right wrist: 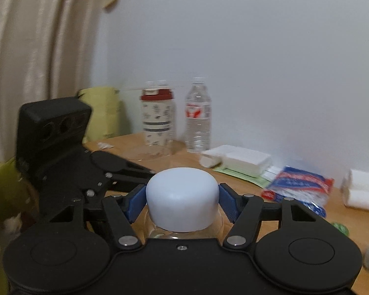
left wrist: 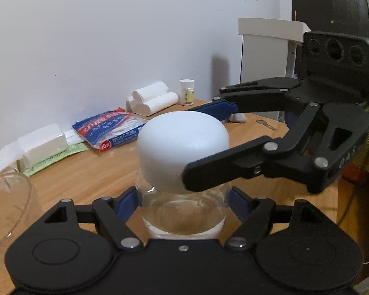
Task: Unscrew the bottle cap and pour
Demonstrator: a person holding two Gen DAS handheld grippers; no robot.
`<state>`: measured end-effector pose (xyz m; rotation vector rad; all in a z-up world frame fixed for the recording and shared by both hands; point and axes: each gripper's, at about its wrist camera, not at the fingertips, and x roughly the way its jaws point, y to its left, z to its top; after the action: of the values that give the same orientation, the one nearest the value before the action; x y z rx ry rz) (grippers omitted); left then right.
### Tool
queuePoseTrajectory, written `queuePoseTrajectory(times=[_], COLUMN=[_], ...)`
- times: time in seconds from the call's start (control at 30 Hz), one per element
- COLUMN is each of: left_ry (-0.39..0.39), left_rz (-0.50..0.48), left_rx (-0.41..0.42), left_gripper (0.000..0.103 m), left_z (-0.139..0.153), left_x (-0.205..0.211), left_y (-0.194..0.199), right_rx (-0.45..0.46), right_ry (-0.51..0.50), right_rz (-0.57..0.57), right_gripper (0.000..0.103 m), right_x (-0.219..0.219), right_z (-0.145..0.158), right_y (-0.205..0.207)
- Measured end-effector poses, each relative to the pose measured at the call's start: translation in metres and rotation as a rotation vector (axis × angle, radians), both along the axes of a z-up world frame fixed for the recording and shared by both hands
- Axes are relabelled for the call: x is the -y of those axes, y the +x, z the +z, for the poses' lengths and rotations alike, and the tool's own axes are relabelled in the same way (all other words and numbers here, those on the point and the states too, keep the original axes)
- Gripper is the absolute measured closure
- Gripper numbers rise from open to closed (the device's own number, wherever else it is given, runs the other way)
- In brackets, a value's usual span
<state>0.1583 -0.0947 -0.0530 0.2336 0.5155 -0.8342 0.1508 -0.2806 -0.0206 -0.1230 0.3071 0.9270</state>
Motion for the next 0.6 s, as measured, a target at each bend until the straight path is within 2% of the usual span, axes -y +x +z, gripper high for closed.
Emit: queuePoseTrajectory(times=[0.17, 0.3, 0.37, 0.5, 0.6], left_ry=[0.005, 0.005, 0.005, 0.015, 0.014], left_rz=[-0.022, -0.017, 0.002, 0.075, 0.123], left_rx=[-0.004, -0.007, -0.006, 0.005, 0.005], left_gripper=[0.024, 0.024, 0.024, 0.024, 0.024], left_z=[0.001, 0.002, 0.002, 0.002, 0.002], left_x=[0.001, 0.001, 0.003, 0.010, 0.013], left_y=[0.001, 0.002, 0.000, -0.007, -0.010], right_rx=[-0.007, -0.024, -0.031, -0.001, -0.013], right_ry=[-0.005, 0.002, 0.016, 0.076, 0.078], right_rz=[0.113, 0.122, 0.102, -0.045, -0.253], right_gripper=[0.034, 0.033, 0.022, 0.021, 0.021], right_x=[0.008, 0.008, 0.007, 0.001, -0.013], right_z=[0.001, 0.000, -0.001, -0.005, -0.005], right_y=[0.012, 0.012, 0.009, -0.013, -0.029])
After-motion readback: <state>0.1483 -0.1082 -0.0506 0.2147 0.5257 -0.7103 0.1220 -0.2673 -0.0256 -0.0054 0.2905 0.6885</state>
